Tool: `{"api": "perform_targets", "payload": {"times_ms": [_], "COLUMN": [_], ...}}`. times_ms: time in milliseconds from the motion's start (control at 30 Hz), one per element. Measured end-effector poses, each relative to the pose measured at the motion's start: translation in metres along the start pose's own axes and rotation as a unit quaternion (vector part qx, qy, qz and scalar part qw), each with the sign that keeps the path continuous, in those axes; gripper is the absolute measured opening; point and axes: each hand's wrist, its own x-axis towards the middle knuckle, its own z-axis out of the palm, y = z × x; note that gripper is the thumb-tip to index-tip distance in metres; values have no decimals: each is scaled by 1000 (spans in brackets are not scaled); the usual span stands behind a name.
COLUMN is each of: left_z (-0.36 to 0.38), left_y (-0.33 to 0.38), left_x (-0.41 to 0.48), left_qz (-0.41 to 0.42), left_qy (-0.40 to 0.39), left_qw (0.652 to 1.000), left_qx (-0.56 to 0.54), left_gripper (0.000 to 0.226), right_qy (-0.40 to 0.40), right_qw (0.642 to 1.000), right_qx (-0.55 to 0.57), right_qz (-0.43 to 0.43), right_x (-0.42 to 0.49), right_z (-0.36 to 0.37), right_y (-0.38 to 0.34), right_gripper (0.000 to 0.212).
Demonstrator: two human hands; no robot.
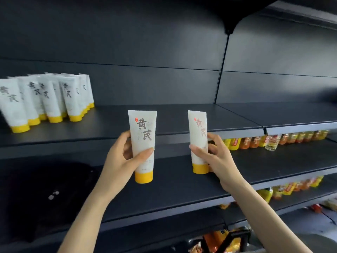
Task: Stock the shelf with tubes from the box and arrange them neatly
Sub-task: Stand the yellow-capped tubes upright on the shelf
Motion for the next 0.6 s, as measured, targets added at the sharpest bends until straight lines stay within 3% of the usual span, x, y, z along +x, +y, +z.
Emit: {"api": "perform_targets", "payload": {"times_ms": [167, 367, 600], "left_z": [-46, -116, -207], "left_y": [16, 28, 30], "left_x": [-22, -40, -45], "left_qz": [7, 25, 36], "left_qy": [100, 192, 250], "left_qw": [995, 980, 965], "left_qx": [21, 49, 69], "left_gripper": [43, 43, 44], "right_qy": [-74, -176, -194], "right_qw": [997, 983, 978], "right_qx": [3, 13, 18], "right_qz": [-31, -49, -69], "right_x": [6, 11, 26], "right_z": [49, 110, 205], "right_y": [-13, -29, -44], "right_gripper": [42, 55, 48]}}
